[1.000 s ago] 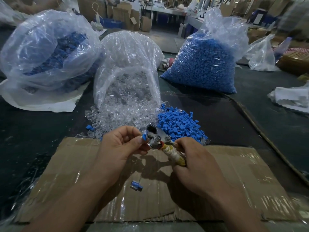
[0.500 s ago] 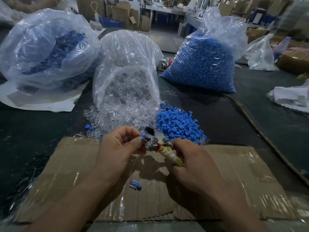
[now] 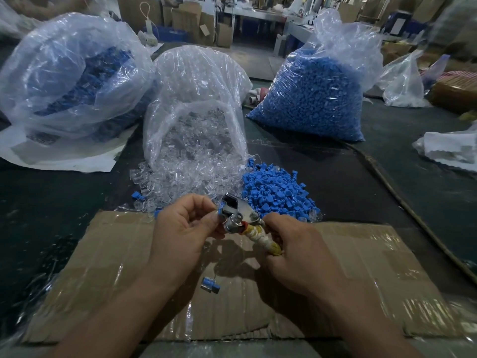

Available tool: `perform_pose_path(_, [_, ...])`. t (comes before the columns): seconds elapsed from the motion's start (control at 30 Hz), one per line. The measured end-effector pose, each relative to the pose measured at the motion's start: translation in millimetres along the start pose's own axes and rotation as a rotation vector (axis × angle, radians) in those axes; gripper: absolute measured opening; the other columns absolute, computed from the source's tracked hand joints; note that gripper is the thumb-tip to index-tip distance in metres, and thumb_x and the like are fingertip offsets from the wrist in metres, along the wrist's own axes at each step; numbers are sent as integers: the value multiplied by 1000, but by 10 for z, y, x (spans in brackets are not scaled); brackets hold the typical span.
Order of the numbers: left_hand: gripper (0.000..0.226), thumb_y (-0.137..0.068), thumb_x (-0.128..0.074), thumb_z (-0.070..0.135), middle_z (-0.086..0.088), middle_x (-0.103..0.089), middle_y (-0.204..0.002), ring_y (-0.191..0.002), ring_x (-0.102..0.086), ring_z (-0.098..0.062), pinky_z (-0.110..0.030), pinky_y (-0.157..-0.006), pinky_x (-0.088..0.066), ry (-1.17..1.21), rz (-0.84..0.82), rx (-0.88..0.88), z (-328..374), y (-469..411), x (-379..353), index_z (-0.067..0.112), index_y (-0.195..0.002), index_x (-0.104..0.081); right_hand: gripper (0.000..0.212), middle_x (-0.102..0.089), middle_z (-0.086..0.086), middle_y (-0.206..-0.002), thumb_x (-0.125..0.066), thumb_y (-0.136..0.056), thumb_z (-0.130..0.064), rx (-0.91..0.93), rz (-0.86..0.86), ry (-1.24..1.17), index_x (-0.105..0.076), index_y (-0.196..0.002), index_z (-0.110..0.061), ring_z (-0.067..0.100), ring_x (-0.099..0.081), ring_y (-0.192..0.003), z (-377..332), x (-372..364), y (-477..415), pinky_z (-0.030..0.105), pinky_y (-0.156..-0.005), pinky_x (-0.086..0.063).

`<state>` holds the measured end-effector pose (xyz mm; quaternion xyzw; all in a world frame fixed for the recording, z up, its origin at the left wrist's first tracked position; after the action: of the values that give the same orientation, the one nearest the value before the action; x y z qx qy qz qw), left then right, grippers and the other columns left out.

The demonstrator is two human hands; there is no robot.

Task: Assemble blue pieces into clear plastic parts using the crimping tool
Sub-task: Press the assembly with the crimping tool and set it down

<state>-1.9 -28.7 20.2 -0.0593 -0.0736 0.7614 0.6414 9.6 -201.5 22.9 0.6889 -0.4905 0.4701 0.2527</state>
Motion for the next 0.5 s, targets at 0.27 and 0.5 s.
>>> perform_pose_path(0.27, [14,-78,-60,-5,-4,-69,-66,-54,-65,-10,-15,-51,-51,-11,59,27,4,-69,72,8,-74,-62,41,-52,-10,-102,-60,-80,-32,-19,91,89,-50,-119,-30,6,-44,-89,61,-21,-4,21,-73,-35])
perform_pose_path(0.5, [8,-56,-71,14,-5,-66,-56,-45,-56,-9,-17,-45,-46,-102,-345,305,36,-163,289,15,-64,-73,48,-55,-11,-104,-63,-75,-45,-56,26,105,-52,-121,-35,7,-46,-92,148,8,36,24,-75,-38])
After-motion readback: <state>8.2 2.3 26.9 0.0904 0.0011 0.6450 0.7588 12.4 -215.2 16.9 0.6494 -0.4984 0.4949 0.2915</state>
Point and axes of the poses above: each hand's wrist, its own y-axis away from the middle knuckle, its own x-axis out of the back of the hand, z = x × y, the point moved 2 cm from there along -y, towards the middle knuckle
